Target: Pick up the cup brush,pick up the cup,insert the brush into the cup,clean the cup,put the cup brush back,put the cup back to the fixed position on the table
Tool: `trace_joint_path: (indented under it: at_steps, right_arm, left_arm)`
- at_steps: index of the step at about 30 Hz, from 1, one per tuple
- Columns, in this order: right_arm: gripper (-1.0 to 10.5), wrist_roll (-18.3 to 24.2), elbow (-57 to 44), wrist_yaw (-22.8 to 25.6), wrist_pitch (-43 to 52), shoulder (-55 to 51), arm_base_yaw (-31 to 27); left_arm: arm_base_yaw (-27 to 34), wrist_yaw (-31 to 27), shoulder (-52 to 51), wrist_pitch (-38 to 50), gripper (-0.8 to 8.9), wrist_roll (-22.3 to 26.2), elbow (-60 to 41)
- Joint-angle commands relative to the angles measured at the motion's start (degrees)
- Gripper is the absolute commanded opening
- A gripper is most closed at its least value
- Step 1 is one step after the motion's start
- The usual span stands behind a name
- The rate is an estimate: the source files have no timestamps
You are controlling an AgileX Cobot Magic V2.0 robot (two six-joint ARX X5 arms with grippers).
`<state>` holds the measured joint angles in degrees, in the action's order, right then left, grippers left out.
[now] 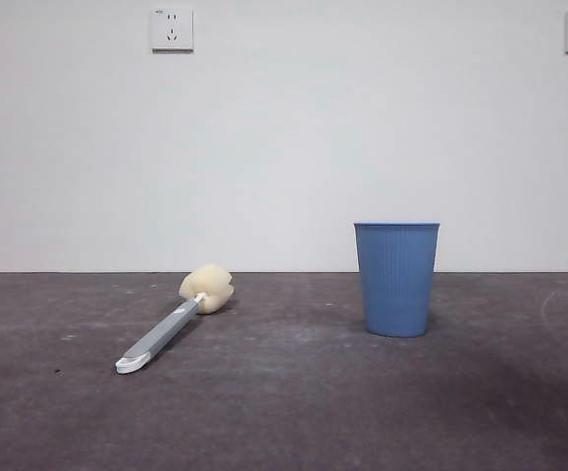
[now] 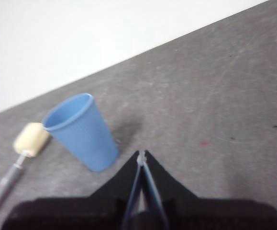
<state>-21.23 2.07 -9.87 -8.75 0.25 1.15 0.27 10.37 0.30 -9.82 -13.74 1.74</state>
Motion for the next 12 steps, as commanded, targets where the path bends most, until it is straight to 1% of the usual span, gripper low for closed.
trace_joint_path:
  at_steps: [1,3,5,8,12]
  right_arm:
    - [-0.1,-2.56,2.95,-0.79,0.98,0.0,0.07]
    - [-0.1,-2.6,4.79,-1.2,0.96,0.57,0.11]
    - [-0.1,-2.69,7.17,-2.86,0.87,1.75,0.13]
    - [-0.1,-2.38,11.15,-5.81,-0.11,4.26,0.15]
    - [-0.1,-0.28,17.35,-11.37,-3.8,9.33,0.15]
  left_arm:
    - [0.15,0.74,-0.11,-0.13,-0.06,-4.22,2.97]
    - [0.13,0.79,0.15,-0.9,-0.06,-4.74,4.87]
    - [0.13,2.05,0.76,-2.49,-0.06,-4.72,7.48]
    - [0.13,4.35,2.69,-5.11,-0.06,-4.5,11.52]
    - [0.13,9.25,6.62,-10.36,-0.06,-3.37,17.53]
